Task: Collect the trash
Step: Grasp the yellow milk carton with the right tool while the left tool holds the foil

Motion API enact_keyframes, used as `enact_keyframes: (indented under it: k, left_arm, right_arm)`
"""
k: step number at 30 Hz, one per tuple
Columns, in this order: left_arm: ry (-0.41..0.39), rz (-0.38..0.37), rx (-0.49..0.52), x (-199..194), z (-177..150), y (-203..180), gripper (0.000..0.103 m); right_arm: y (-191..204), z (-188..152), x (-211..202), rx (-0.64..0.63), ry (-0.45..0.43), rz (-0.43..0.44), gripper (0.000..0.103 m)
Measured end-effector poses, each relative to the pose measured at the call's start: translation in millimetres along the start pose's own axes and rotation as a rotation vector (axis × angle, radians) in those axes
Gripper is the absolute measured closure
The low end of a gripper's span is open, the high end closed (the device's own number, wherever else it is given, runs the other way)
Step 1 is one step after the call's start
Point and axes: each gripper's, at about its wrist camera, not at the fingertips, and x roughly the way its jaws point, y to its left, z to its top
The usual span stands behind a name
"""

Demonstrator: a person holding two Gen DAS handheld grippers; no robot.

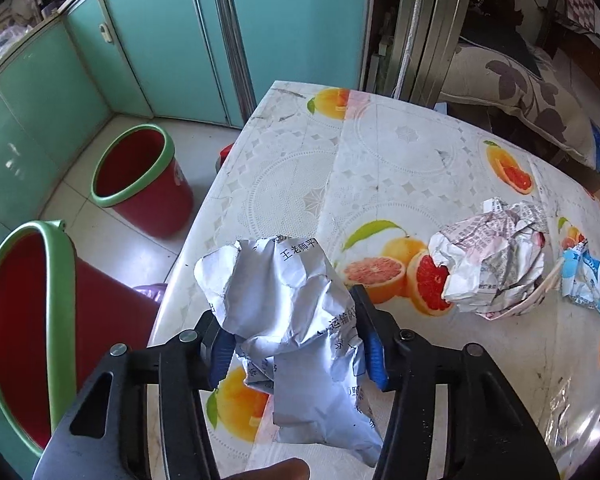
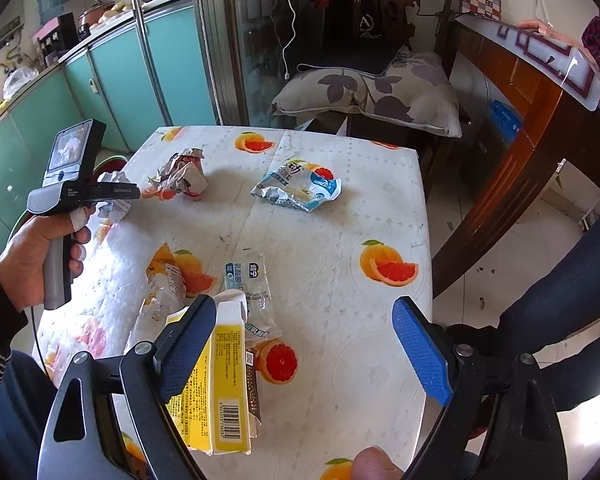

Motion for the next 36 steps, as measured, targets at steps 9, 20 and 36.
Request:
enact_keyframes:
  k: [9,20,36]
  left_arm:
    - [-0.145,-0.029,-0.04,-74,-3,28,0.052]
    - [-0.231,-0.067,-0.07,-142,-27,59,0.052]
    - [-0.266,-0.085,-0.101,-173,-56,82,0.051]
  right_arm:
    - [33,-12,-7,-0.079,0.029,0.084,0.013]
    - [54,-40,31,-0.063,0.162,0.169,0.009]
    - [39,-57,71,0.042,0.294,0.276,0.042]
